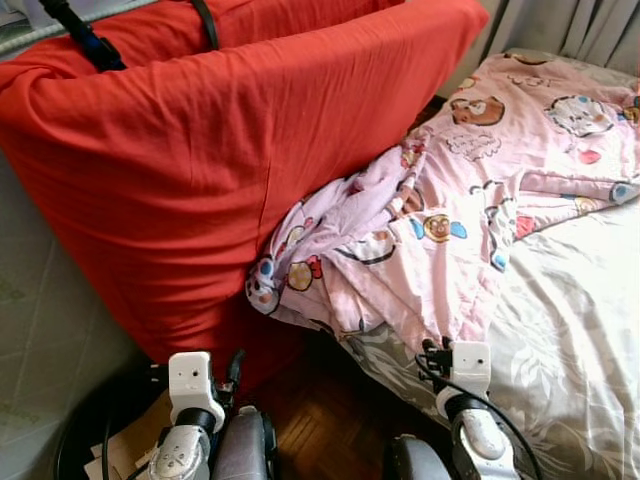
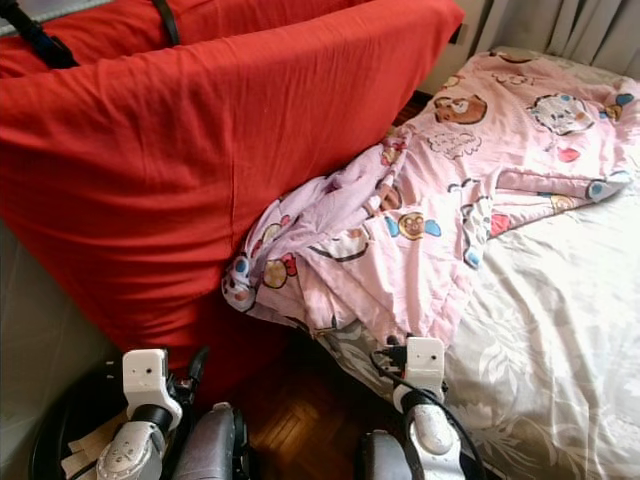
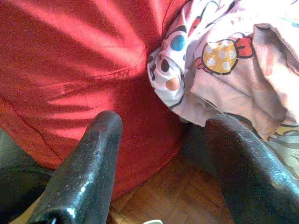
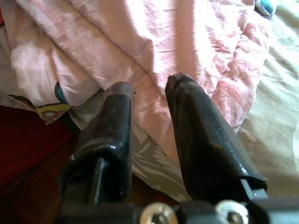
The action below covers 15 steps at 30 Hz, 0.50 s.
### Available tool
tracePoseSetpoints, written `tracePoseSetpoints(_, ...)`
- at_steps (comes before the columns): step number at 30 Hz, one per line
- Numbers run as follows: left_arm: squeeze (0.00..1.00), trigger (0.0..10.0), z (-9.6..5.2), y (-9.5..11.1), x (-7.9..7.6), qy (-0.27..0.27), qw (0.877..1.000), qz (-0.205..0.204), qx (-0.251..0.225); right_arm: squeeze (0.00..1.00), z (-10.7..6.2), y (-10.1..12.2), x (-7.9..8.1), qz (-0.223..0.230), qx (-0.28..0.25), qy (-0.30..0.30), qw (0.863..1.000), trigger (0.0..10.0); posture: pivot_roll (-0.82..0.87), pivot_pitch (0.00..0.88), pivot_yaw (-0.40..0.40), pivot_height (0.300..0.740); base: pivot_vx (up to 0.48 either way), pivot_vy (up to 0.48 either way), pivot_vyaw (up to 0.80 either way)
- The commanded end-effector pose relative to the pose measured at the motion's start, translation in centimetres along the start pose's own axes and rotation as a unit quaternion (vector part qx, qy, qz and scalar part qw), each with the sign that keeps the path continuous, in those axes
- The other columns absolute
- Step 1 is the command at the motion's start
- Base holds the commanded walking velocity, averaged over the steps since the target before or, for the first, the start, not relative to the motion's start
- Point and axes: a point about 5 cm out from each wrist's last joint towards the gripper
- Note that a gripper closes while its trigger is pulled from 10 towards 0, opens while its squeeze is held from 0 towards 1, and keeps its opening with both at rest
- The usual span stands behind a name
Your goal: Clean up the room
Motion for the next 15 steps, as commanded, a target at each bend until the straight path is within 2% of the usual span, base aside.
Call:
tracePoseSetpoints(1,0.00,10.0,-0.35,-0.38,0.21,0.004,1.000,-0.003,0.007,0.00,-0.10,-0.10,-0.14,0.000,0.000,-0.001,1.000,10.0,-0.04,0.162,0.012,0.639,0.259,0.000,0.00)
tracePoseSetpoints(10,0.00,10.0,-0.42,-0.41,0.25,0.004,1.000,-0.004,0.008,0.00,0.05,0.08,-0.42,0.006,0.000,-0.013,1.000,10.0,-0.04,0.162,0.011,0.639,0.275,0.000,0.00)
tracePoseSetpoints(12,0.00,10.0,-0.43,-0.42,0.25,0.004,1.000,-0.004,0.008,0.00,0.06,0.10,-0.42,0.006,0.000,-0.013,1.000,10.0,-0.04,0.163,0.011,0.639,0.292,0.000,-0.57)
tracePoseSetpoints(15,0.00,10.0,-0.43,-0.41,0.25,0.004,1.000,-0.004,0.008,0.00,0.05,0.19,-0.37,0.003,-0.005,-0.012,1.000,10.0,-0.04,0.163,0.012,0.639,0.285,0.000,0.00)
Point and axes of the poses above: a point about 5 cm out from each wrist's last joint towards the gripper, its own z axis pointing out of the wrist towards the gripper, its own y axis along the axis of the wrist's last joint, x = y × z, and after that the axes turned 3 degrees about -z, right-handed
